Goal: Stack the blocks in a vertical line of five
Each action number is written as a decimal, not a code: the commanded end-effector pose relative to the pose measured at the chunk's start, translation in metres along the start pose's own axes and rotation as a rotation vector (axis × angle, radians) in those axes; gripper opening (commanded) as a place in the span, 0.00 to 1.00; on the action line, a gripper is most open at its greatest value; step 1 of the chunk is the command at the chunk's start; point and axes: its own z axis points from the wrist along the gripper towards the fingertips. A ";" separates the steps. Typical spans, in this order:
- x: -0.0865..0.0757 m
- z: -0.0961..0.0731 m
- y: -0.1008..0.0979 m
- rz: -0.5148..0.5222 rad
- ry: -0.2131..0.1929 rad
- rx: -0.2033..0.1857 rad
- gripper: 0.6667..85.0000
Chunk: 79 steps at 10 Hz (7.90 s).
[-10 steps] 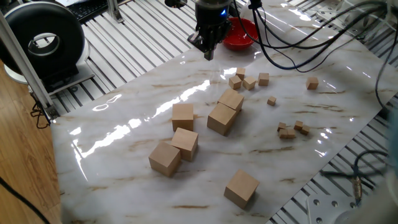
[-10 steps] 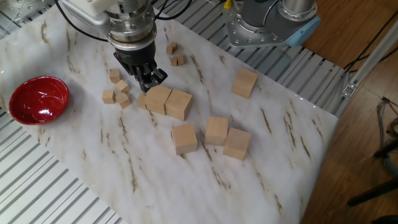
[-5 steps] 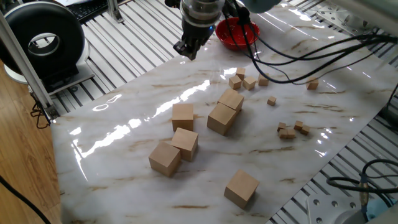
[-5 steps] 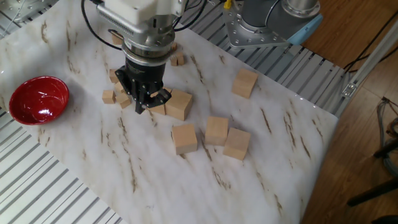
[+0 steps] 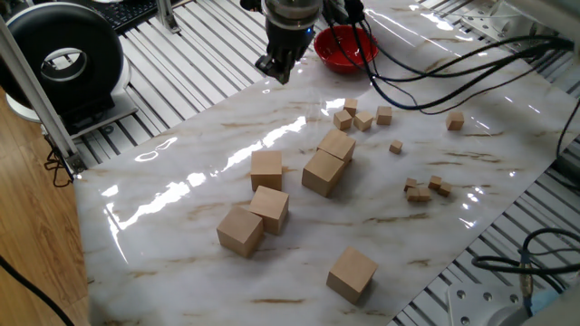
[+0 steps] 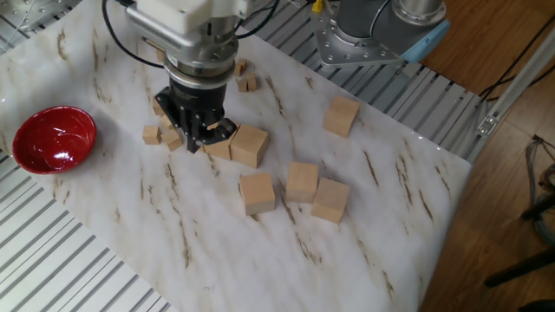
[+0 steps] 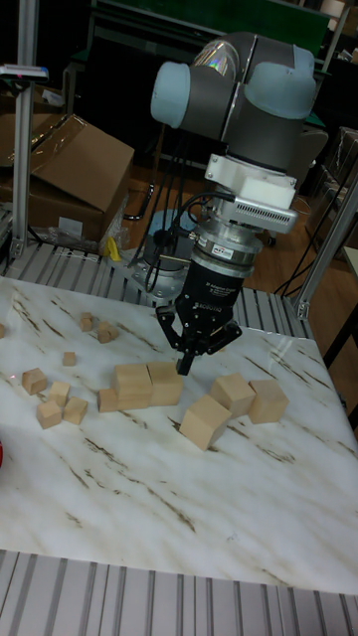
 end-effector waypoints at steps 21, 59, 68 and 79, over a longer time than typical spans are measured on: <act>-0.021 0.008 -0.021 0.089 -0.017 -0.007 0.00; -0.017 0.006 0.001 -0.215 -0.027 -0.027 0.00; -0.010 0.007 -0.004 -0.143 0.004 -0.013 0.00; 0.015 0.005 0.006 -0.075 0.101 -0.056 0.00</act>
